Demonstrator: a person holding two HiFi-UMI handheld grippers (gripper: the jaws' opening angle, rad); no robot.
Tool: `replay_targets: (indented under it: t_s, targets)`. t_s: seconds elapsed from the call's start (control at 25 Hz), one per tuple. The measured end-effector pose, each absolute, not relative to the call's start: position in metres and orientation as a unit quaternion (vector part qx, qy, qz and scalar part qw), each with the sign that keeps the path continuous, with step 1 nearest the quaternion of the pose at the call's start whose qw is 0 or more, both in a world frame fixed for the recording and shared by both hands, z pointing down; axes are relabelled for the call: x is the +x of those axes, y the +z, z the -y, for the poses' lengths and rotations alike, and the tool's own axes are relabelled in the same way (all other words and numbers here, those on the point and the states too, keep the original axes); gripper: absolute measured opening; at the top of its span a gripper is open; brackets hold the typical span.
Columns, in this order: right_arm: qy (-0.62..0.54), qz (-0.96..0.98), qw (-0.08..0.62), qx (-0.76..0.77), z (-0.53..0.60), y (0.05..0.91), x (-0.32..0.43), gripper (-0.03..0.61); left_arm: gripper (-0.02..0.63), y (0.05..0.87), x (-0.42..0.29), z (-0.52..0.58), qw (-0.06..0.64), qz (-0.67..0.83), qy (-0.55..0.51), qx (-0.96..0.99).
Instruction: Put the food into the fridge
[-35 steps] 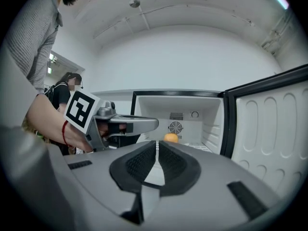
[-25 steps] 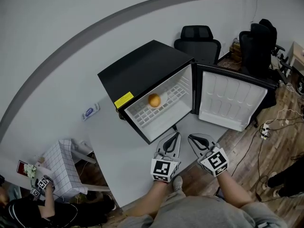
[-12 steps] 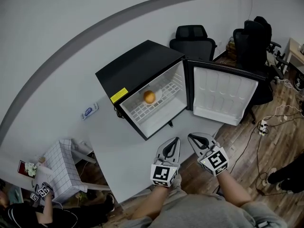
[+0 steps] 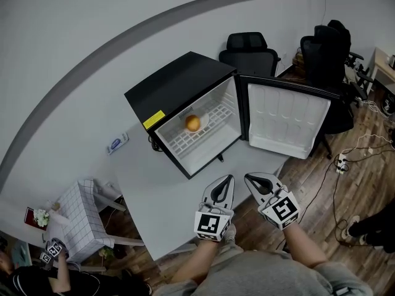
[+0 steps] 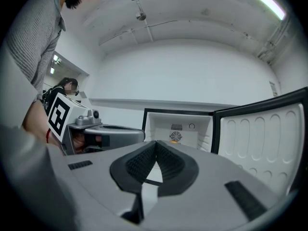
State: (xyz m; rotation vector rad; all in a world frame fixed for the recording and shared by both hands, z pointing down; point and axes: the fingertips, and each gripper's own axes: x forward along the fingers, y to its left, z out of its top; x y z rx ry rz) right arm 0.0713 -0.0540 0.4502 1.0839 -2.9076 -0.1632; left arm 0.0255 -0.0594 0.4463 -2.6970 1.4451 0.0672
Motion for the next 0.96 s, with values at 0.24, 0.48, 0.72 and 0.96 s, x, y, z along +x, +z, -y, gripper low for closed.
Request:
replay_targets:
  t_s: [0.24, 0.48, 0.72, 0.96]
  targets:
    - [-0.058, 0.934, 0.018, 0.352, 0.047, 0.444, 0.079, 0.012, 0.011, 0.444, 0.031, 0.053, 0.042, -0.467, 0.02, -0.883]
    - [-0.061, 0.931, 0.01, 0.36, 0.046, 0.442, 0.084, 0.012, 0.011, 0.441, 0.034, 0.051, 0.045, -0.463, 0.024, -0.885]
    - [-0.067, 0.93, 0.014, 0.36, 0.04, 0.437, 0.086, 0.012, 0.011, 0.438, 0.036, 0.047, 0.045, -0.462, 0.027, -0.886]
    - [-0.069, 0.93, 0.015, 0.36, 0.039, 0.435, 0.087, 0.012, 0.011, 0.437, 0.037, 0.044, 0.047, -0.462, 0.025, -0.885]
